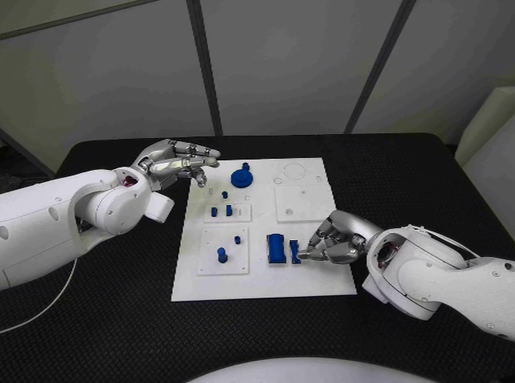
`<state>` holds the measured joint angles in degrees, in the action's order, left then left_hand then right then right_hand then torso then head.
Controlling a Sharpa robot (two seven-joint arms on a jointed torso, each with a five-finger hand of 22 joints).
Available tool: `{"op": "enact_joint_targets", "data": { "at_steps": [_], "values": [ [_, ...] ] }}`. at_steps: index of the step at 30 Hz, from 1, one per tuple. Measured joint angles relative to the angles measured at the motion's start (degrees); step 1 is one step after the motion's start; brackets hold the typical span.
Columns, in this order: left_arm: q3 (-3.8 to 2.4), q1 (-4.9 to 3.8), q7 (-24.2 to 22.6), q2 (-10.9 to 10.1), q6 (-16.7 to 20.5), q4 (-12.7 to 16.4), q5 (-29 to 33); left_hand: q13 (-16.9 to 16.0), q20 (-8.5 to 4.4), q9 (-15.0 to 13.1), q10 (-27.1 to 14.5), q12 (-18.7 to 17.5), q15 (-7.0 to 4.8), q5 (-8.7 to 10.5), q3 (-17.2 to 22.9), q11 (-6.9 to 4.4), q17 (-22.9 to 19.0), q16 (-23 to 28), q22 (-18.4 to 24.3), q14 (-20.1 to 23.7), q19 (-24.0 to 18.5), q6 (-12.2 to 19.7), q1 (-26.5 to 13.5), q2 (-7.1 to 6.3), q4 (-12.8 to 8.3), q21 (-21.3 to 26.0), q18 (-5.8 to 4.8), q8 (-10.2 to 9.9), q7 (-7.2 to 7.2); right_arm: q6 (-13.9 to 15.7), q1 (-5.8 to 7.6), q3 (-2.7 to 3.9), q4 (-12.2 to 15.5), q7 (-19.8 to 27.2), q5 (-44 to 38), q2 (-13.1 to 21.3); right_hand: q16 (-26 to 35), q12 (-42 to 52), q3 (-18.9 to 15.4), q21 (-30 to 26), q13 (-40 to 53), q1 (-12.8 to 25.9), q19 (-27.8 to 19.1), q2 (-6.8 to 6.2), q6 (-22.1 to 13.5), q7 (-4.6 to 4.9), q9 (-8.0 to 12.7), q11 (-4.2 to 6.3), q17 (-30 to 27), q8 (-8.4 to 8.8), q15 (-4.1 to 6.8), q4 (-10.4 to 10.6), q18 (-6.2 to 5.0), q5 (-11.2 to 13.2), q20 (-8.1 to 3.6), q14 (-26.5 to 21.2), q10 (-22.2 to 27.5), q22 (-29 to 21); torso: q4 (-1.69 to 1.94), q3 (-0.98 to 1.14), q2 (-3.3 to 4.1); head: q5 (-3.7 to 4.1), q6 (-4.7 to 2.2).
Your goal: Assemble the parts on the task board
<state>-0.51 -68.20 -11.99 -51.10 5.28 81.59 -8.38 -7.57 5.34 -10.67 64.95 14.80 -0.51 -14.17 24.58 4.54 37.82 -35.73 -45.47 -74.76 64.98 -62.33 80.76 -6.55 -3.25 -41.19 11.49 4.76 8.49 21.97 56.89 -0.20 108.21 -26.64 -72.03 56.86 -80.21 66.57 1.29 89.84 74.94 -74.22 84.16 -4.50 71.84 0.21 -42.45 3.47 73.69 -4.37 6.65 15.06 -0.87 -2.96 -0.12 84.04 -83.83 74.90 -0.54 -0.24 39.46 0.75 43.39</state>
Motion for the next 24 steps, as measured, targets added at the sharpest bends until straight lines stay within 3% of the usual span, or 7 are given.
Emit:
{"op": "enact_joint_targets", "data": {
  "at_steps": [7,8,12,13,14,24],
  "values": [
    [0.00,0.00,0.00,0.01,0.00,0.03,0.00,0.01,0.00,0.00,-0.23,0.00,0.00,0.00,0.00,0.23,0.00,0.00,0.00,0.00,0.00,0.00,-0.24,0.24,0.00,0.00,-0.10,0.00,0.00,-1.28,-0.02,0.00,-0.32,-0.46,-0.68,-0.72,0.00,0.16,0.10,0.00,0.03,-0.46,0.00,0.46,0.00,0.00,-0.10,-0.01,0.00,0.00,0.00,-0.24,0.00,0.00,0.00,0.00,0.01,0.00,0.07,0.02,0.00,0.05,-0.02],
    [0.00,0.00,0.01,0.00,0.00,0.03,0.00,0.01,0.00,0.00,-0.23,0.00,0.00,0.00,0.00,0.23,0.00,0.00,0.00,0.00,0.00,0.00,-0.24,0.24,0.00,0.00,-3.14,0.00,0.00,-1.43,-0.02,0.00,-0.49,-0.60,-0.82,-0.88,0.00,0.20,0.22,0.00,0.03,-0.60,0.00,0.59,0.00,0.00,-0.10,-0.01,0.00,0.00,0.00,-0.36,0.00,0.00,0.00,0.00,0.01,0.00,0.07,0.02,0.00,0.05,-0.02],
    [0.00,0.00,0.01,-0.05,0.00,0.07,0.00,0.01,0.00,0.00,-0.23,0.00,0.00,0.00,0.00,0.23,0.00,0.00,0.00,0.00,0.00,0.00,-0.24,0.24,0.00,0.00,-2.92,0.00,0.00,-1.75,-0.02,-0.01,-1.04,-1.17,-1.34,-1.39,0.00,0.25,0.48,0.00,0.06,-1.12,0.00,0.69,0.00,0.00,-0.19,-0.01,0.00,0.00,-0.01,-0.63,0.00,0.00,0.00,0.00,0.01,0.00,0.09,0.02,0.02,-0.03,-0.03],
    [0.00,0.01,0.01,-0.06,0.00,0.07,0.00,0.01,0.00,0.00,-0.22,0.00,0.00,0.00,0.00,0.23,0.00,0.00,0.00,0.00,0.00,0.00,-0.24,0.24,0.00,0.00,-0.90,0.00,0.00,-1.80,-0.02,-0.01,-1.16,-1.33,-1.49,-1.55,0.00,0.27,0.33,0.00,0.07,-1.20,0.00,0.76,0.00,0.00,-0.19,-0.01,0.00,0.00,-0.01,-0.79,0.00,0.00,0.00,0.00,0.01,0.00,0.09,0.02,0.03,-0.05,-0.03],
    [0.00,0.01,0.02,-0.06,0.00,0.08,0.00,0.01,0.00,0.00,-0.22,0.00,0.00,0.00,0.00,0.23,0.00,0.00,0.00,0.00,0.00,0.00,-0.24,0.24,0.00,0.00,0.10,0.00,0.00,-1.83,-0.02,-0.01,-1.30,-1.49,-1.65,-1.70,0.00,0.27,0.41,0.00,0.07,-1.27,0.00,0.84,0.00,0.00,-0.19,-0.01,0.00,0.00,-0.01,-0.87,0.01,0.00,0.00,0.00,0.01,0.00,0.09,0.02,0.04,-0.08,-0.03],
    [0.00,0.01,0.03,-0.12,0.00,0.15,0.00,0.01,0.00,0.00,-0.22,0.00,0.00,0.00,0.00,0.23,0.00,0.00,0.00,0.00,0.00,0.00,-0.24,0.24,0.00,0.00,0.02,0.00,0.00,-1.76,-0.02,-0.03,-2.79,-3.25,-3.86,-2.93,0.00,0.13,0.80,0.00,0.56,-2.33,-0.20,1.29,0.00,0.00,-0.32,-0.12,0.05,0.00,-0.03,-1.58,0.00,0.10,-0.20,0.00,0.12,0.00,0.08,0.05,0.07,-0.24,0.21]
  ]
}}
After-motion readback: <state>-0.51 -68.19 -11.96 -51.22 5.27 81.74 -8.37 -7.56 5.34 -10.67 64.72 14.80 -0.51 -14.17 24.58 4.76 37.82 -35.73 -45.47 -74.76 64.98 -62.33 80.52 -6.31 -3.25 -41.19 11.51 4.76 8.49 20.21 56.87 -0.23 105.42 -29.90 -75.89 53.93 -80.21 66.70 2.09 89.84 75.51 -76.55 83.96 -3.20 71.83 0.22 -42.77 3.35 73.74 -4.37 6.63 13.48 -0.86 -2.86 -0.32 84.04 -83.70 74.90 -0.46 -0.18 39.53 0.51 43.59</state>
